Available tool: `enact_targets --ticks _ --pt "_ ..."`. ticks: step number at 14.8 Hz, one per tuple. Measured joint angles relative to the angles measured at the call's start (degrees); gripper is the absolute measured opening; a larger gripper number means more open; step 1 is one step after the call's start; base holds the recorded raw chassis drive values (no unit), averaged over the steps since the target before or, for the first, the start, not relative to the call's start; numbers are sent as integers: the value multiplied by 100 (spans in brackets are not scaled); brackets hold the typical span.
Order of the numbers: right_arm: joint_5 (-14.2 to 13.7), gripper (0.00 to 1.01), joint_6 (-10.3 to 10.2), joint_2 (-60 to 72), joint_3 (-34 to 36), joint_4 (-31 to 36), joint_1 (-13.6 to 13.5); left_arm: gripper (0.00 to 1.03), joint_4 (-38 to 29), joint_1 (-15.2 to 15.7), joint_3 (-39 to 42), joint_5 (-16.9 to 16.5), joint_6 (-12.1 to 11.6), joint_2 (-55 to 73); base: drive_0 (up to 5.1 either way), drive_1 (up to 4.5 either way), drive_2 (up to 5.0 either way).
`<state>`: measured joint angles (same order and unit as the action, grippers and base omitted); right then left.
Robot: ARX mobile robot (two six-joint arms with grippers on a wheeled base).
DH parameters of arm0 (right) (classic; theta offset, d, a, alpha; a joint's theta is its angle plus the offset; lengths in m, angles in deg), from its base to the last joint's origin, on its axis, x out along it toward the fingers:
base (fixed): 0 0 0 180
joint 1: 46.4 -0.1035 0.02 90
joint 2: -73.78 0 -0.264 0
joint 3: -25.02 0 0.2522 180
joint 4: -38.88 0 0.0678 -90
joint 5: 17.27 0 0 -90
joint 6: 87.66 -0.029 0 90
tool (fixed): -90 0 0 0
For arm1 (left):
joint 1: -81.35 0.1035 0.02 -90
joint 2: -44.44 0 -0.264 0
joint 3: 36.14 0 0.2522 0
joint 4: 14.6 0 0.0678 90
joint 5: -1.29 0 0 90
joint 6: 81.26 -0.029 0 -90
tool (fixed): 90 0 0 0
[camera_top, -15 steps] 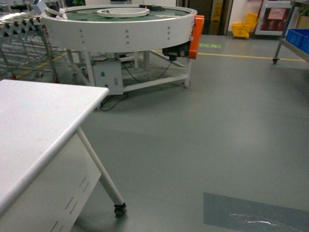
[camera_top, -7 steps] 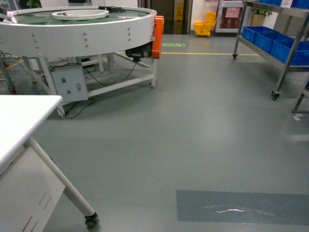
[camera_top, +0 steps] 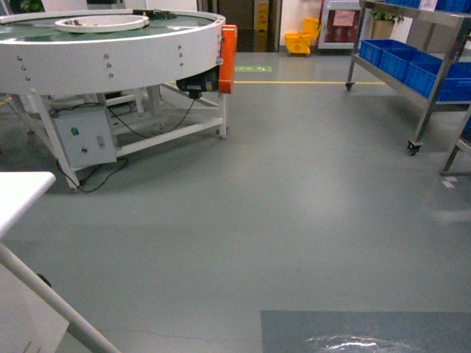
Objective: Pick red block from blue box to shelf
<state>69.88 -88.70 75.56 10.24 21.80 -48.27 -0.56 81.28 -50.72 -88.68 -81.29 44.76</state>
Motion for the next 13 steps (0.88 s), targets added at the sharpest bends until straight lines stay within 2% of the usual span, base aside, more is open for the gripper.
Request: enact_targets --ticks 6,13 --pt "2 28 0 -2 -2 2 0 98 -2 0 0 2 0 0 -3 412 -418" --pt "2 28 0 -2 -2 0 0 98 -17 9 0 4 0 0 -189 226 -604"
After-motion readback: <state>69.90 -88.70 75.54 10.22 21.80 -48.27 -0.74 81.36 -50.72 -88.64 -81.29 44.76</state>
